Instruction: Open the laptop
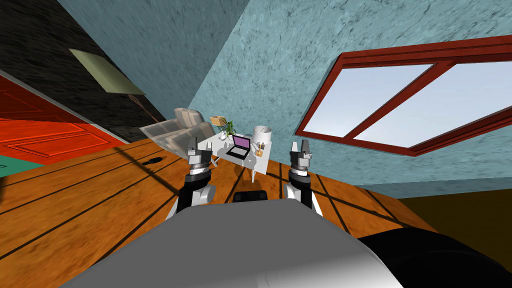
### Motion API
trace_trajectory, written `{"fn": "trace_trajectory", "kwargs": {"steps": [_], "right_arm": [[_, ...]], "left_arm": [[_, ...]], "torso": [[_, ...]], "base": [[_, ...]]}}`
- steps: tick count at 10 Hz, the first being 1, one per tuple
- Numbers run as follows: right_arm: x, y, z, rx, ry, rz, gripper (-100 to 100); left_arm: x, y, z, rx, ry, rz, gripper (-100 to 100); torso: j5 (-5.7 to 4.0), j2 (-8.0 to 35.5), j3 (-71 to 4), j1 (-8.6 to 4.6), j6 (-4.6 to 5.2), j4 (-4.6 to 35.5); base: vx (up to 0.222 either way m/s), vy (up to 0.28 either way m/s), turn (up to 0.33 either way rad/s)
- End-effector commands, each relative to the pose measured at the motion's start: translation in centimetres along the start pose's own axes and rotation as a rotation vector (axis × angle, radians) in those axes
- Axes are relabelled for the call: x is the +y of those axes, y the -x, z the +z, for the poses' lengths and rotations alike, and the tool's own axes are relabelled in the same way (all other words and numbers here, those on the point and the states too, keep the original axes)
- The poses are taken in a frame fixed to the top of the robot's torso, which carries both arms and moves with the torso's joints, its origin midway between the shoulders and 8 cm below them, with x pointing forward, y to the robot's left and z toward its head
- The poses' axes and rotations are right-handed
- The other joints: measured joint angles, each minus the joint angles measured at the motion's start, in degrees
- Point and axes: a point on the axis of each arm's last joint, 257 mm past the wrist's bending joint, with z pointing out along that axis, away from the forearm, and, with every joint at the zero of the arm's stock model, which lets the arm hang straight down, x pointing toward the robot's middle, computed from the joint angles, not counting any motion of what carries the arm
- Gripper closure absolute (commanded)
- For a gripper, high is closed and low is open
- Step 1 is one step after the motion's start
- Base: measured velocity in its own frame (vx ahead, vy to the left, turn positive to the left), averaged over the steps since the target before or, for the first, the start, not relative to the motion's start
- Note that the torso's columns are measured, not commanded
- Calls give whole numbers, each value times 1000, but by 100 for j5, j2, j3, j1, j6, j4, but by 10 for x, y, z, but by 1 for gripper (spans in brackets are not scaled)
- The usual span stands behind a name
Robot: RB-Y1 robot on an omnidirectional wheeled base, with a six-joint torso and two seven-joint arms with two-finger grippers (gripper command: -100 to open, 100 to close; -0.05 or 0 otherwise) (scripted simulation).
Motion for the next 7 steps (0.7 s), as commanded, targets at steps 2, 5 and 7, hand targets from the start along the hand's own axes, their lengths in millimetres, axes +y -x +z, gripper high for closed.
{"fn": "trace_trajectory", "kwargs": {"steps": [2,5,7], "right_arm": [[0,0,0,0,0,0,0],[0,0,0,0,0,0,0],[0,0,0,0,0,0,0]], "left_arm": [[0,0,0,0,0,0,0],[0,0,0,0,0,0,0],[0,0,0,0,0,0,0]], "torso": [[0,597,-1200,0,0,600],[0,1845,-3692,0,0,1846],[0,2693,-5381,0,0,2691]], "base": [[0,0,0],[0,0,0],[0,0,0]]}}
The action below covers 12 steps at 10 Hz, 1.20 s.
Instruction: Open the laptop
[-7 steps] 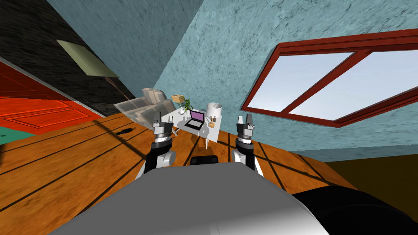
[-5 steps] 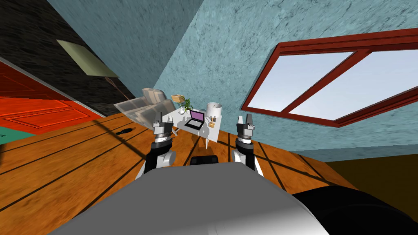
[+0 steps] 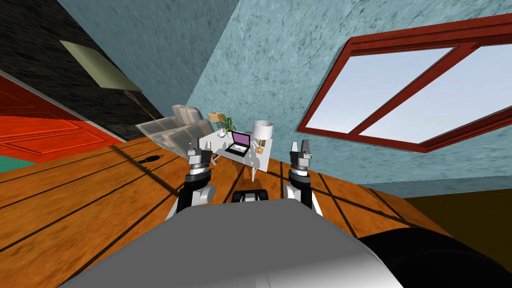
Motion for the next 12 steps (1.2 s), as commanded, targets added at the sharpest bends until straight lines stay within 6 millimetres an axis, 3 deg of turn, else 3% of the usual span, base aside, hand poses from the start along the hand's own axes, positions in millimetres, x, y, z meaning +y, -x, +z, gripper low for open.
{"fn": "trace_trajectory", "kwargs": {"steps": [1,2,3,5,12], "right_arm": [[0,0,0,0,0,0,0],[0,0,0,0,0,0,0],[0,0,0,0,0,0,0],[0,0,0,0,-1,0,0],[0,0,0,0,-1,0,0]], "left_arm": [[0,0,0,0,0,0,0],[0,0,0,0,0,0,0],[7,-4,1,40,12,23,-100],[18,-7,4,71,28,47,-100],[91,2,31,133,144,179,-100]], "torso": [[0,423,-846,0,0,423],[0,846,-1692,0,0,846],[0,1269,-2538,0,0,1269],[5,1506,-3050,15,0,1511],[-2,1542,-3072,-7,-1,1539]], "base": [[0,0,0],[0,0,0],[23,25,-81],[36,62,-98],[64,145,-188]]}}
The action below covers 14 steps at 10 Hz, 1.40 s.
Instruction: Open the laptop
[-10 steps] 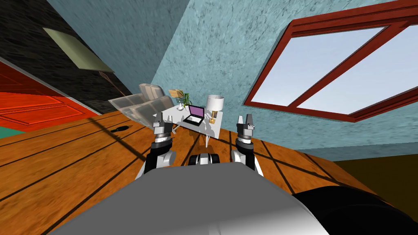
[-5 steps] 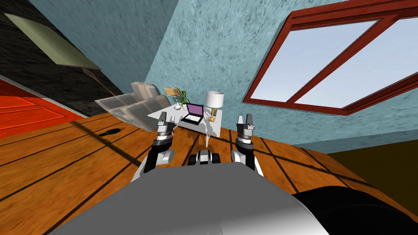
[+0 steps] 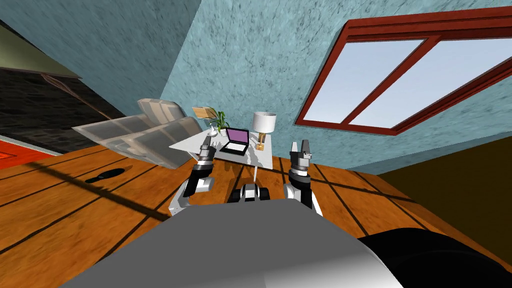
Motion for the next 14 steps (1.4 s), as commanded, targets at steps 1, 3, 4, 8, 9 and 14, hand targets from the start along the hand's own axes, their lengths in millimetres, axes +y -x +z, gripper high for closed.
{"fn": "trace_trajectory", "kwargs": {"steps": [1,3,4,8,9,14], "right_arm": [[0,0,0,0,0,0,0],[0,0,0,0,0,0,0],[0,0,0,0,0,0,0],[0,0,0,0,0,0,0],[0,0,0,0,0,0,0],[0,0,0,0,0,0,0]], "left_arm": [[23,5,12,5,45,40,-100],[42,10,23,5,81,68,-100],[52,13,29,2,101,82,-100],[83,23,46,-11,166,114,-100],[94,26,51,-17,190,121,-100],[138,37,70,-46,295,135,-100]], "torso": [[1,2,2,1,1,1],[2,-5,-3,9,-1,-2],[4,-8,-5,13,1,-2],[-3,-5,-3,-11,2,-1],[2,-7,-4,7,3,-2],[-3,1,0,-10,3,0]], "base": [[51,125,-227],[49,145,-187],[34,156,-212],[31,119,-147],[40,142,-245],[18,140,-163]]}}
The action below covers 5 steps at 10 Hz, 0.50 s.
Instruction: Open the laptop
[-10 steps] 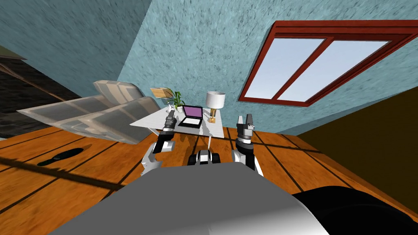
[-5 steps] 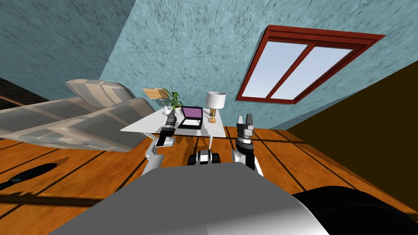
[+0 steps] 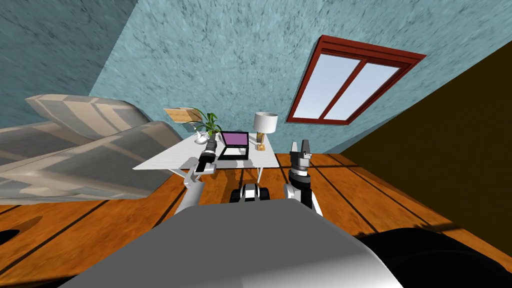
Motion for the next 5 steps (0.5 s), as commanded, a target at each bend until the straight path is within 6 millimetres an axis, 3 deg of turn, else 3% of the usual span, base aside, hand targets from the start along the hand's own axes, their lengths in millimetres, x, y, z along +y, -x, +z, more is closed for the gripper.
{"fn": "trace_trajectory", "kwargs": {"steps": [1,3,5], "right_arm": [[0,0,0,0,0,0,0],[0,0,0,0,0,0,0],[0,0,0,0,0,0,0]], "left_arm": [[23,3,18,-14,71,1,-100],[40,3,30,-24,123,-3,-100],[53,0,36,-25,158,-8,-100]], "torso": [[4,-6,-3,18,-1,-1],[9,-12,-7,27,-3,-4],[0,-3,-2,-2,-6,-1]], "base": [[29,177,-227],[11,166,-208],[1,91,-68]]}}
